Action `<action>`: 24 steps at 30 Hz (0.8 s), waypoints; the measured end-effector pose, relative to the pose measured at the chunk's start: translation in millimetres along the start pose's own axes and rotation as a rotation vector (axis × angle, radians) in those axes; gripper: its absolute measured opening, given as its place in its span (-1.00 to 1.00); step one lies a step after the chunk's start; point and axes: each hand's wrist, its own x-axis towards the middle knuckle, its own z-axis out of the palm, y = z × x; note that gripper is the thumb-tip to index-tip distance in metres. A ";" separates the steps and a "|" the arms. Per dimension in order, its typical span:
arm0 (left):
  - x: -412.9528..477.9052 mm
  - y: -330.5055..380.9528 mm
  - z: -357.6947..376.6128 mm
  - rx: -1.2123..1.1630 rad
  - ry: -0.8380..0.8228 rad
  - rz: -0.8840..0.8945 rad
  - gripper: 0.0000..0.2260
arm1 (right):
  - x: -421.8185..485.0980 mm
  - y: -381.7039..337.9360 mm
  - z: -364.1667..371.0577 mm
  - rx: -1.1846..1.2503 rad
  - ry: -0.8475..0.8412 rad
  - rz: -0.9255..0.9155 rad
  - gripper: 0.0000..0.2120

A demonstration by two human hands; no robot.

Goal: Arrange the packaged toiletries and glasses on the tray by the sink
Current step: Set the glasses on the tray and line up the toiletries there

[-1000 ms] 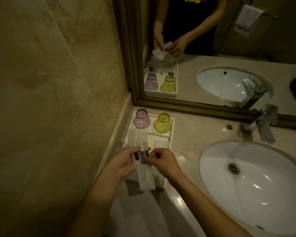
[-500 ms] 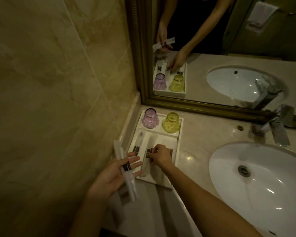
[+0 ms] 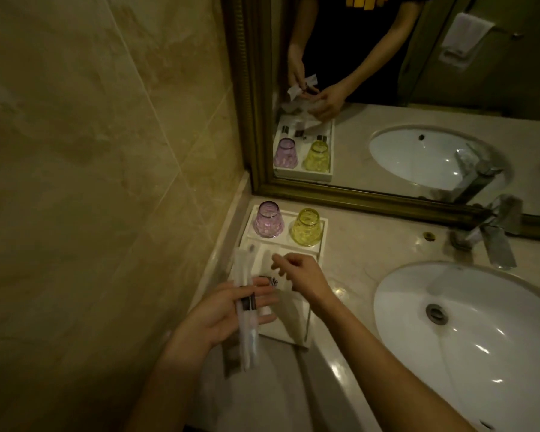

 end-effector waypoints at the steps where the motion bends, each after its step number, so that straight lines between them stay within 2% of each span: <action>1: 1.9 -1.0 4.8 0.024 -0.034 -0.016 -0.67 | -2.7 -9.9 -8.0 0.076 -0.103 0.037 -0.65; 3: 6.0 -3.2 15.2 0.060 -0.095 -0.046 -0.68 | -1.1 -19.6 -16.4 0.060 -0.284 0.052 -0.65; 5: 9.9 -5.6 24.4 0.068 -0.149 -0.064 -0.69 | 5.4 -19.5 -17.7 0.097 -0.380 0.033 -0.72; 7: 13.6 -8.2 28.8 0.045 -0.187 -0.078 -0.69 | 13.8 -16.1 -19.0 0.175 -0.361 0.048 -0.72; 9: 16.5 -12.3 26.5 0.031 -0.189 -0.073 -0.70 | 21.8 -15.4 -23.7 0.212 -0.265 0.082 -0.72; 11: 16.6 -18.9 21.4 0.114 -0.105 -0.055 -0.71 | 33.3 -11.3 -28.9 0.233 -0.142 0.130 -0.77; 14: 19.4 -35.9 10.6 0.253 0.107 0.005 -0.76 | 49.6 -2.9 -34.3 0.188 -0.030 0.211 -0.68; 20: 36.0 -53.6 4.9 0.282 0.333 0.076 -0.81 | 65.6 5.9 -42.5 0.295 -0.178 0.376 -0.80; 22: 42.5 -58.0 6.8 0.379 0.417 0.122 -0.76 | 69.8 9.8 -38.9 0.211 -0.148 0.329 -0.87; 24: 45.5 -64.5 9.3 0.512 0.424 0.194 -0.71 | 74.1 16.6 -32.9 0.111 -0.071 0.302 -0.89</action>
